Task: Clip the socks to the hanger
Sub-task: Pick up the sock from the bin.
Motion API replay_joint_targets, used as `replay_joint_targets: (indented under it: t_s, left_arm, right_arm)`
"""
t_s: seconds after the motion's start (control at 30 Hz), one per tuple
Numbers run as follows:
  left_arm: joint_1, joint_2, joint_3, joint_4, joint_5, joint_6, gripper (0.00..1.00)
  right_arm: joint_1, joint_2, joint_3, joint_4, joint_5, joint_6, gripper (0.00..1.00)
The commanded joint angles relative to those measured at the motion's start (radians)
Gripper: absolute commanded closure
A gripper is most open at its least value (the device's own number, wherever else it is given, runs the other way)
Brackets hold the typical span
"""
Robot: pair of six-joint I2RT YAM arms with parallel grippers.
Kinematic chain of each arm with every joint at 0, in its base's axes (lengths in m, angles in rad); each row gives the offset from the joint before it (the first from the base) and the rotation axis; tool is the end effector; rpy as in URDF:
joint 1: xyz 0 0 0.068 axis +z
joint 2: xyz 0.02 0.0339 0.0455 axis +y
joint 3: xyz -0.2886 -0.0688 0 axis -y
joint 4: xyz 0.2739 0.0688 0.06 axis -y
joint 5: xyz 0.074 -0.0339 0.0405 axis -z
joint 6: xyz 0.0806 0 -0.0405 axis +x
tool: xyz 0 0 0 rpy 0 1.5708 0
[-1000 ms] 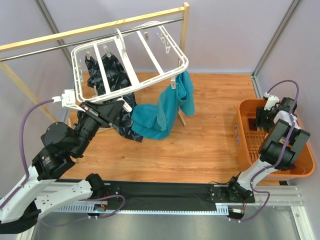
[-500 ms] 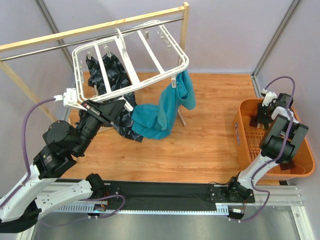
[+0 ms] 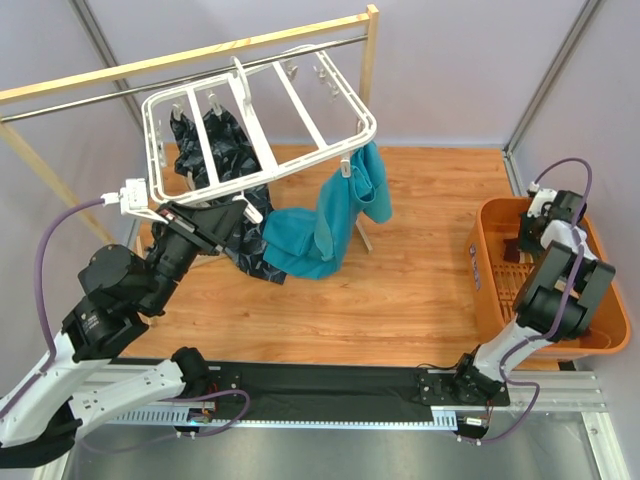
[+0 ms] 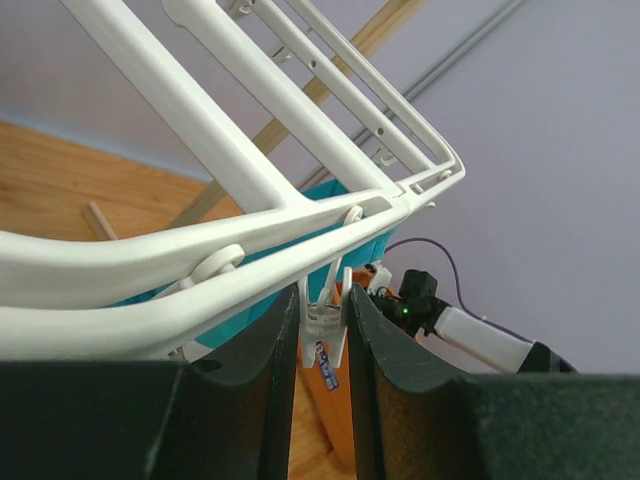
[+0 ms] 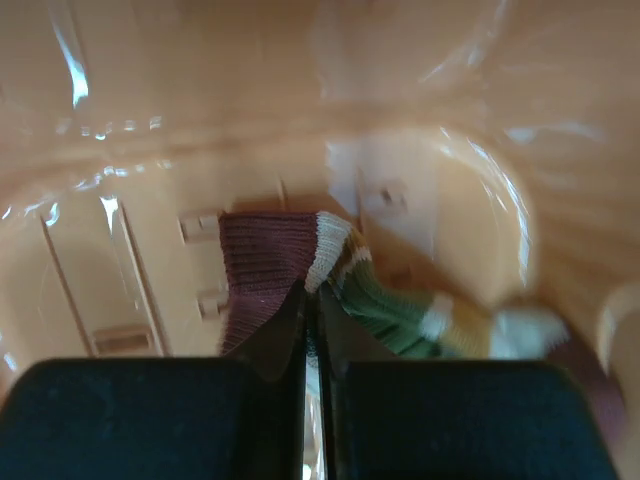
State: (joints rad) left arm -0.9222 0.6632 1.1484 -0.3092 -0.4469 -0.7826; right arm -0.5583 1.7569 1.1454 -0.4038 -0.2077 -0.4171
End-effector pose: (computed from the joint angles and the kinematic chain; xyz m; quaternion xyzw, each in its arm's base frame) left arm 0.1192 -0.0995 0.4977 -0.1258 0.6366 -0.4691 0.5991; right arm 0.3589 -0.2045 0.1591 0.0391 0.9561 -0.0397 0.2876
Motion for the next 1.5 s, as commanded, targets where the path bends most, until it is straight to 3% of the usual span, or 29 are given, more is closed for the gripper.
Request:
replay_joint_targets:
  t_s: [0.0,0.17,0.47,0.7,0.87,1.03,1.17,1.3,1.47]
  left_arm:
    - [-0.004,-0.019,-0.007,-0.019,0.022,-0.003,1.00]
    - [-0.004,-0.036,-0.038,-0.002,0.013,-0.023,1.00]
    - [-0.004,-0.050,-0.062,-0.011,-0.007,-0.020,1.00]
    - [-0.004,-0.074,-0.067,-0.022,-0.006,-0.027,1.00]
    - [-0.004,-0.077,-0.050,-0.036,-0.015,-0.014,1.00]
    - [-0.004,-0.068,-0.035,-0.048,-0.006,-0.014,1.00]
    - [-0.004,-0.063,-0.035,-0.028,0.025,-0.020,1.00]
    - [-0.004,-0.068,-0.035,-0.015,0.040,-0.029,1.00]
    - [-0.004,-0.063,-0.033,-0.011,0.076,-0.035,1.00]
  right_arm:
    - [-0.005,-0.155,-0.036,-0.009,0.128,0.125,1.00]
    - [0.008,-0.360,-0.110,-0.020,0.137,0.253,1.00]
    - [0.158,-0.741,-0.139,-0.144,0.201,0.357,1.00]
    - [0.365,-0.916,-0.013,-0.317,0.281,0.411,1.00]
    - [0.451,-1.048,0.042,-0.382,0.223,0.483,1.00]
    - [0.491,-1.103,0.122,-0.423,0.052,0.647,1.00]
    - [0.508,-1.111,0.143,-0.362,-0.288,0.819,1.00]
    - [0.512,-1.174,0.128,-0.192,-0.476,0.977,1.00]
    - [0.554,-1.212,0.059,-0.052,-0.603,1.187,1.00]
